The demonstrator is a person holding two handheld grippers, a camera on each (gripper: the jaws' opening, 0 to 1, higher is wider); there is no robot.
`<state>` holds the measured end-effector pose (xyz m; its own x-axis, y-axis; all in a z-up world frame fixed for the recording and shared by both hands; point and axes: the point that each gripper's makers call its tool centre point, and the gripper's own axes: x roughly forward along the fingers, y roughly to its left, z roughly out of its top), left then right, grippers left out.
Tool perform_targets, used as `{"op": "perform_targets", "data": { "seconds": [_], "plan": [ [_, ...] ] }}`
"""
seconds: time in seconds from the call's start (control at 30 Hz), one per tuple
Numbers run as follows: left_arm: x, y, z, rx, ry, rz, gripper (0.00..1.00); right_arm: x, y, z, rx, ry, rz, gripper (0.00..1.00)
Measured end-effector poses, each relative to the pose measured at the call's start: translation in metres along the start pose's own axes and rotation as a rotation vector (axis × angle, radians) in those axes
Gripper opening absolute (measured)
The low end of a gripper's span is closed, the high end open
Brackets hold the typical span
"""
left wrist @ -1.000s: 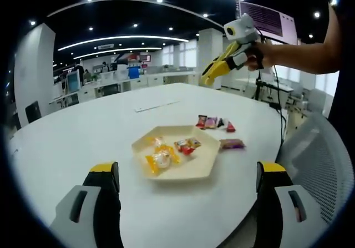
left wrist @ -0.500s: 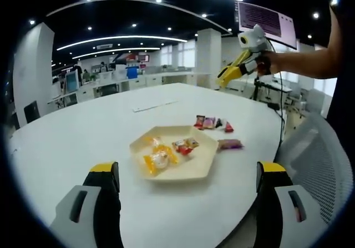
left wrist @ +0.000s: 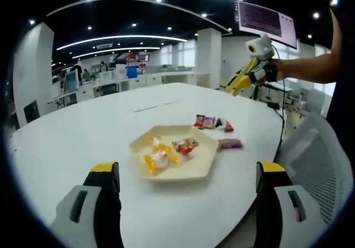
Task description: Place the target food into the container with the food tongs after gripping and lifting it, then release it inside without dropping or visibly crushing the food.
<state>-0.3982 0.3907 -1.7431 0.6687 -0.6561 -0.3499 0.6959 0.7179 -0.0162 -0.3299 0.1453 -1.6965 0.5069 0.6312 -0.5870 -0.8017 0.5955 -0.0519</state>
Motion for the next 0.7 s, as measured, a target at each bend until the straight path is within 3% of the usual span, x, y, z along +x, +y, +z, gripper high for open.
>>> {"op": "perform_targets", "data": {
  "seconds": [0.27, 0.7],
  "plan": [
    [-0.001, 0.001, 0.001, -0.004, -0.004, 0.005, 0.98, 0.002, 0.001, 0.001, -0.005, -0.021, -0.007, 0.28],
    [-0.002, 0.003, 0.001, -0.005, -0.009, 0.015, 0.99, 0.022, 0.016, -0.017, 0.043, -0.016, 0.010, 0.29]
  ]
}}
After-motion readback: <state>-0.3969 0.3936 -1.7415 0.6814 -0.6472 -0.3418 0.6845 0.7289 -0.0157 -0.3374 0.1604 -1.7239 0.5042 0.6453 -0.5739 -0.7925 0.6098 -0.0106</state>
